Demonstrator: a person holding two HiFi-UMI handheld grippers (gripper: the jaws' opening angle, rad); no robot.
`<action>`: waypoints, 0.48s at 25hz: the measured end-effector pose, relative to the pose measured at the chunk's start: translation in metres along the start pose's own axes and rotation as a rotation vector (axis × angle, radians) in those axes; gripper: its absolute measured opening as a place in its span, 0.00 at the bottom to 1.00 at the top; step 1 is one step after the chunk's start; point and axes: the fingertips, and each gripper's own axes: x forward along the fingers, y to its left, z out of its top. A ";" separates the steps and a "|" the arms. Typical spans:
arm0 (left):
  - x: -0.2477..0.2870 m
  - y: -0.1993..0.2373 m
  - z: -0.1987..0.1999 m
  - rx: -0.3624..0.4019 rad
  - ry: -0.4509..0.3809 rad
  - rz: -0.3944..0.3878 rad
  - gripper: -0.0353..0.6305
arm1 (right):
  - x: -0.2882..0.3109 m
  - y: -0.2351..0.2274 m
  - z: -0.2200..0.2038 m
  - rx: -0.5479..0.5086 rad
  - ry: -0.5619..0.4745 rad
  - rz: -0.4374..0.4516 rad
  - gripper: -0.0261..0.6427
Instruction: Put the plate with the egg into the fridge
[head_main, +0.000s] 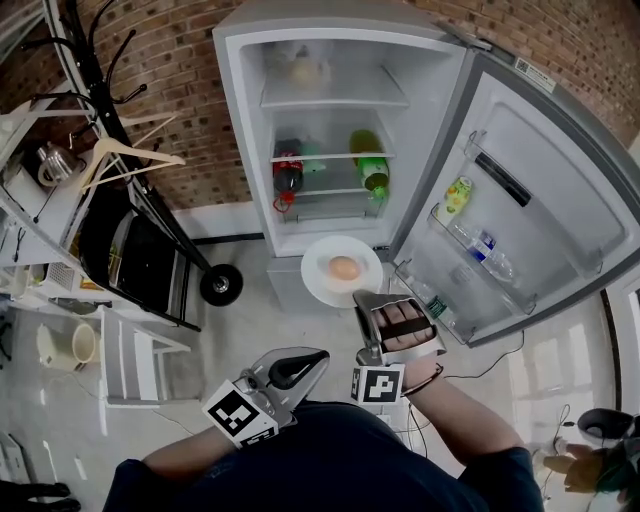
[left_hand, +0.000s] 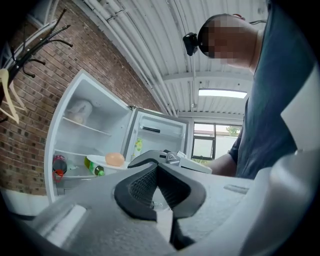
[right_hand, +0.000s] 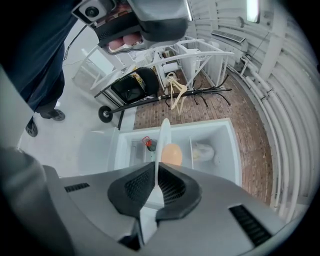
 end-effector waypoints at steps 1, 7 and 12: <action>0.001 0.006 0.000 -0.002 -0.001 0.003 0.05 | 0.006 -0.001 0.000 -0.001 -0.001 0.002 0.07; 0.018 0.059 0.011 0.013 -0.016 -0.005 0.05 | 0.057 -0.013 0.002 -0.010 0.009 -0.004 0.07; 0.029 0.121 0.027 0.028 -0.023 -0.036 0.05 | 0.113 -0.026 0.007 0.001 0.034 0.008 0.07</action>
